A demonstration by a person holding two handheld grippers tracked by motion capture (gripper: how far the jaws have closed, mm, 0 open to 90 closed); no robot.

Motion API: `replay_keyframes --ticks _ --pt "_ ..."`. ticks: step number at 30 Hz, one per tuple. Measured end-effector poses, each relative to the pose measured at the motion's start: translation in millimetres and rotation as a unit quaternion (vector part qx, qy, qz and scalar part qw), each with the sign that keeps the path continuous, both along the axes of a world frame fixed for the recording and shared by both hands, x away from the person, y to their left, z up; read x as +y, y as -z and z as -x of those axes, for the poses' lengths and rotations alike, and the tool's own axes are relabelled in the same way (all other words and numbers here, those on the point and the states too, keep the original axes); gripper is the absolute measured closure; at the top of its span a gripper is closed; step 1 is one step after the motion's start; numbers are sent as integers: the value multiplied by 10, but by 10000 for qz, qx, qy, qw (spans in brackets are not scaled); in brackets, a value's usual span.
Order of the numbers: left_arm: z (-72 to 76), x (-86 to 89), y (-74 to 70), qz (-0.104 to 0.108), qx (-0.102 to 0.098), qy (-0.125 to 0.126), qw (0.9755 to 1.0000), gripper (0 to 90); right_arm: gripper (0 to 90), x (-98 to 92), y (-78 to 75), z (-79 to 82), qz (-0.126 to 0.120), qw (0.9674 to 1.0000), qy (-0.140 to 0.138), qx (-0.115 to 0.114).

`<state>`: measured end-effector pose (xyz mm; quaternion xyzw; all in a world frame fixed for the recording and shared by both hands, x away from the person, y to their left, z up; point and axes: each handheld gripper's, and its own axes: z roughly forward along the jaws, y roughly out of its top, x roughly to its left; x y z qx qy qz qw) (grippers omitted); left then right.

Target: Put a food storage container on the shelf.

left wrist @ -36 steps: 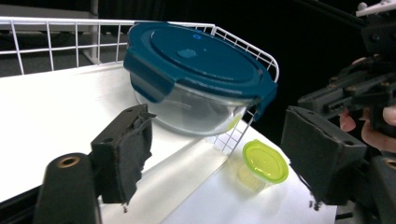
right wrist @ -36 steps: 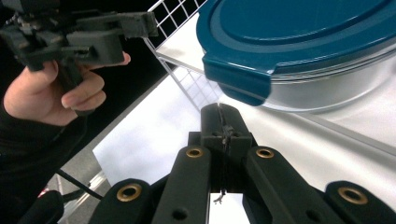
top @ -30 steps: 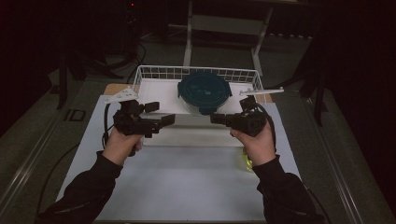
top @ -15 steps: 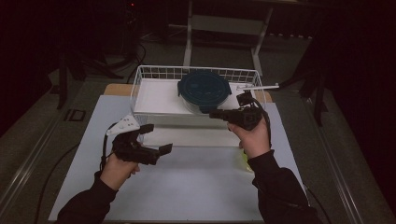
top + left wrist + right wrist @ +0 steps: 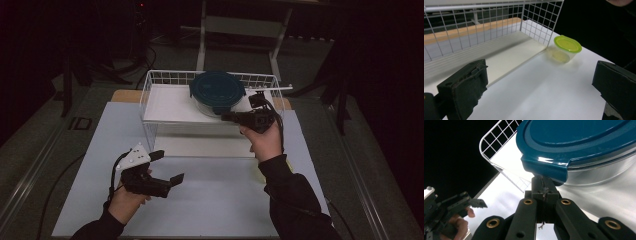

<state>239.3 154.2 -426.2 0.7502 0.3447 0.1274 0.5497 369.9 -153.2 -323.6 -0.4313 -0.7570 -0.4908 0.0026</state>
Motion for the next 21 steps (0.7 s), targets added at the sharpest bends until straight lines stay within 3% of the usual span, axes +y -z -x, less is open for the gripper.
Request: replay_keyframes --ticks 4,9,12,19,21 --pt "35 8 64 -87 -128 77 9999 0 886 12 12 -13 9 10000 21 -8" --pt "102 72 169 -92 -294 67 9995 0 790 -35 69 88 81 9998 -128 -143" --pt "147 118 231 35 -222 134 9997 0 737 -130 131 178 48 9996 -186 -221" --pt "246 185 322 -73 -211 134 9997 0 531 -329 267 372 98 9980 -276 -555" --pt "261 202 341 -28 -192 104 9998 0 513 -382 316 413 150 9977 -246 -609"
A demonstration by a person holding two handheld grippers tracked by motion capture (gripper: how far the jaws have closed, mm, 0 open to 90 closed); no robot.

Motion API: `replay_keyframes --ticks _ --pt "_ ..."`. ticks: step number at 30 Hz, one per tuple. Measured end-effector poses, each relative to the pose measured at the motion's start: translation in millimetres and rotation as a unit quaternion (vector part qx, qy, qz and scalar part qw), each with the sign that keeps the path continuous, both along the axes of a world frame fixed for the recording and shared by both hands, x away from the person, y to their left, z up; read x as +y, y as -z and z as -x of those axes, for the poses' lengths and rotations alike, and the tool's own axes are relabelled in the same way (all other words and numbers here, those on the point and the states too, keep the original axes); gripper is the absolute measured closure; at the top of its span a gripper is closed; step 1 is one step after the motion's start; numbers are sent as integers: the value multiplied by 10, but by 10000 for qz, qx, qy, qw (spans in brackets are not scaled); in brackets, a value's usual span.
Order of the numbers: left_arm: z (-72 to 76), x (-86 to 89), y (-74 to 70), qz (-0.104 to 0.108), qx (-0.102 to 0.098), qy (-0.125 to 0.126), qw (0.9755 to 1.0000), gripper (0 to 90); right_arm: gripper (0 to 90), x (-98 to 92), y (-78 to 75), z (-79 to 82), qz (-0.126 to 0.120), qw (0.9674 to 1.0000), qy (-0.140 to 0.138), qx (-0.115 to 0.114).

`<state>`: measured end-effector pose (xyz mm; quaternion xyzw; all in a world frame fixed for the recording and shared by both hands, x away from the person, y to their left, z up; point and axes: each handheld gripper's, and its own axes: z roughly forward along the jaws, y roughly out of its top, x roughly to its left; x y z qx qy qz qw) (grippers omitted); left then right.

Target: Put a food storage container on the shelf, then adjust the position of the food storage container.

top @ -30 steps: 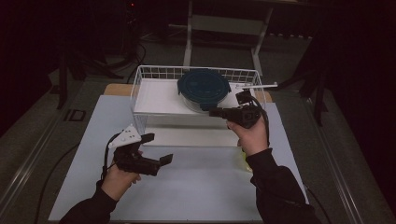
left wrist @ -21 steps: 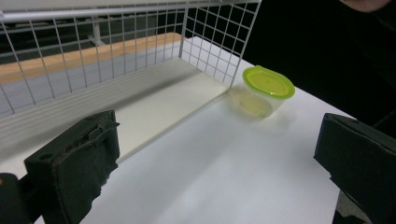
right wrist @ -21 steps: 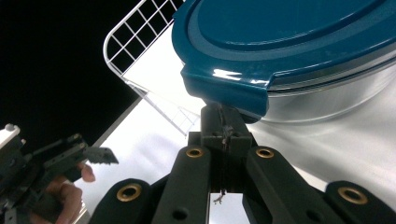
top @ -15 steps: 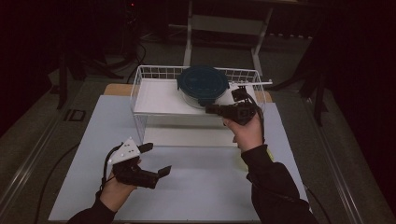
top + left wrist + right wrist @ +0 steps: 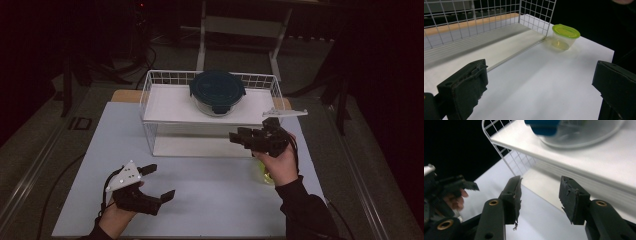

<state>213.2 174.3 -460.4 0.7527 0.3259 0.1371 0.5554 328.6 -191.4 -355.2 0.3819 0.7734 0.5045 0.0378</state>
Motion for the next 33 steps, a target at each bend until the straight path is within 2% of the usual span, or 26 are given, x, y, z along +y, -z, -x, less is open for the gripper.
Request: replay_keyframes --ticks 2,4,10,11,13,18,21,25,28,30,33 --pt "12 13 22 -31 17 1 10000 0 488 -49 55 33 -24 10000 -32 -32" --pt "28 16 41 -83 -48 -11 10000 0 458 -86 100 66 14 10000 -13 -86" --pt "53 40 82 -86 -32 -20 10000 0 300 -186 230 164 70 9996 53 -281" --pt "55 48 85 -118 -4 -4 9999 0 249 -212 255 185 38 9994 -24 -340" --pt "71 74 81 -134 -36 -2 9999 0 203 -259 299 224 10 9991 -10 -414" --pt "87 143 82 -27 -49 -103 9999 0 177 -368 434 308 50 9986 65 -531" --pt "82 165 113 19 -20 -153 9999 0 189 -451 531 322 -56 9988 62 -479" --pt "76 162 154 53 -8 -149 9999 0 181 -588 635 345 -48 9979 141 -635" --pt "70 153 181 46 7 -145 9999 0 171 -702 684 383 124 9974 320 -634" --pt "65 144 203 20 20 -130 9999 0 137 -795 717 403 222 9975 422 -519" --pt "63 143 221 22 53 -132 9999 0 148 -933 766 425 234 9971 540 -472"
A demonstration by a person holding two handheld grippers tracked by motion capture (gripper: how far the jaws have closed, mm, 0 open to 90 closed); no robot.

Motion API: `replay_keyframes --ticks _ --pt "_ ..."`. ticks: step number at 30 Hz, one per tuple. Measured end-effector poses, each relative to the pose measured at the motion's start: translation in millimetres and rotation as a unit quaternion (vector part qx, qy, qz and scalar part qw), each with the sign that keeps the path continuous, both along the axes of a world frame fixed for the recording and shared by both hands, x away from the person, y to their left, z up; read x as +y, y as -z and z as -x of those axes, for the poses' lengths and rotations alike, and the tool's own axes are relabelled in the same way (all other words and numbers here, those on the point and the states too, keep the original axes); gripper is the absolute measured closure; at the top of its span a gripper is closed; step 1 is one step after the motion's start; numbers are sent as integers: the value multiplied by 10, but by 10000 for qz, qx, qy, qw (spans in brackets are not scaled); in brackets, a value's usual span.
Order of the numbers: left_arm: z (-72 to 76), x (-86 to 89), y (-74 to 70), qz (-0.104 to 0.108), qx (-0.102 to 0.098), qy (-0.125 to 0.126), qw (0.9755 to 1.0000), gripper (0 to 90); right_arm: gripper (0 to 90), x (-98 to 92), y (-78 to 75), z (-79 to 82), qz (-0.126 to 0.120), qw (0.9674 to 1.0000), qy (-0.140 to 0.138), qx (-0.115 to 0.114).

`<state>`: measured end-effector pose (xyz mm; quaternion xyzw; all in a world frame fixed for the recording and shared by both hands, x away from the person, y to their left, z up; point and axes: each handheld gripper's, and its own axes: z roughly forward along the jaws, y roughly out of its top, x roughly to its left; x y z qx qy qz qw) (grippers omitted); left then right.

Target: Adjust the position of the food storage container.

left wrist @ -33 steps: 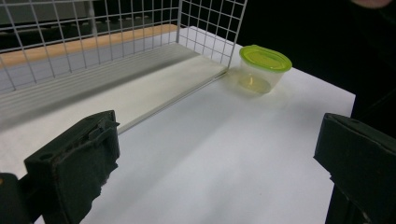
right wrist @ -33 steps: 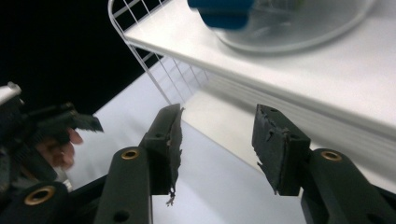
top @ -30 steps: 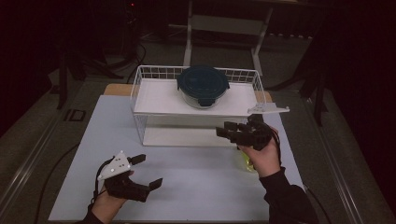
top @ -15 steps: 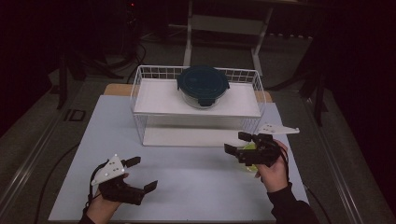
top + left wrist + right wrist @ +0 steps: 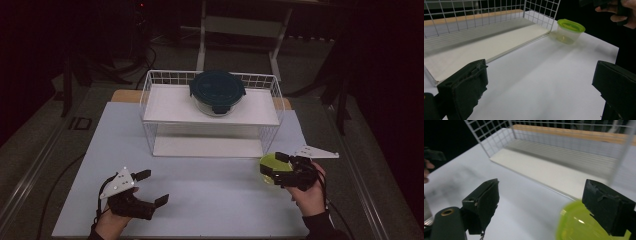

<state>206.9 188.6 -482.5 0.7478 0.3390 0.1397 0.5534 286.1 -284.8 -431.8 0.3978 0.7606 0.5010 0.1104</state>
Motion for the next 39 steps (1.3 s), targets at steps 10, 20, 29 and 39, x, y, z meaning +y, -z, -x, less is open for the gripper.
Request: replay_keyframes --ticks 10,20,29,39 --pt "21 21 -10 77 -60 -42 9999 0 251 -491 165 106 209 9982 568 12" --pt "3 36 8 87 -31 -85 9999 0 594 -839 356 94 529 9924 1094 213" --pt "3 66 -5 107 -75 -144 9998 0 894 -965 646 -11 782 9890 1156 492" --pt "4 57 2 98 -67 -100 9999 0 900 -922 822 -159 920 9866 1138 722"
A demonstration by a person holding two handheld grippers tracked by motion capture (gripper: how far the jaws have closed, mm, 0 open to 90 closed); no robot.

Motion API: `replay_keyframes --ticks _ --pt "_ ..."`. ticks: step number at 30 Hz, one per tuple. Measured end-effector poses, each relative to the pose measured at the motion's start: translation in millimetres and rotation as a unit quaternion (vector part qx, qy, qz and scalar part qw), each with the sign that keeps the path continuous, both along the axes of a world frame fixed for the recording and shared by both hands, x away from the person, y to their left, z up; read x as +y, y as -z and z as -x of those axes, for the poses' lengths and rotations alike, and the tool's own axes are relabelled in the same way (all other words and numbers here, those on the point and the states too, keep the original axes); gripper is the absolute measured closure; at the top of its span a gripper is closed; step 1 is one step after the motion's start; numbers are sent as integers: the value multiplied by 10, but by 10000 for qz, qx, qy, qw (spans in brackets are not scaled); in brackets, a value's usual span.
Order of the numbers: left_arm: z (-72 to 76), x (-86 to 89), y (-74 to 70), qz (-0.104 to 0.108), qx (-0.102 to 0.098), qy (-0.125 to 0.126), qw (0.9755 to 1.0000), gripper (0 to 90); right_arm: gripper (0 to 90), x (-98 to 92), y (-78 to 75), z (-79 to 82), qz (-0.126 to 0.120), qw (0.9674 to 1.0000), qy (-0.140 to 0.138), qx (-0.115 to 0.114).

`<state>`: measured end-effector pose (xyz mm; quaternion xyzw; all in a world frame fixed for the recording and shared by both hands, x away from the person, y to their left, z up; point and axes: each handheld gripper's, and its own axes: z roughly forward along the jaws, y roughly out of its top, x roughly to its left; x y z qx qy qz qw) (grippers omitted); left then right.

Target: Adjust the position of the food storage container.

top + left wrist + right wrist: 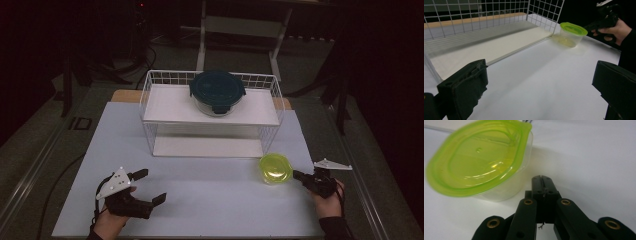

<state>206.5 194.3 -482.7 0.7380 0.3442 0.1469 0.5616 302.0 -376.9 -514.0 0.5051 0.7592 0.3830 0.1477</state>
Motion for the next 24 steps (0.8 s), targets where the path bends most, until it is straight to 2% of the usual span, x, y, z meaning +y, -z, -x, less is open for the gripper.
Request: replay_keyframes --ticks 7,17,24 --pt "0 -7 10 -32 17 18 10000 0 900 103 97 -53 32 9997 -210 142" --pt "2 -24 3 -32 0 21 10000 0 900 195 131 -54 -105 9990 -394 170" --pt "1 -35 4 -53 -9 49 10000 0 900 317 146 -76 -60 9981 -567 212"
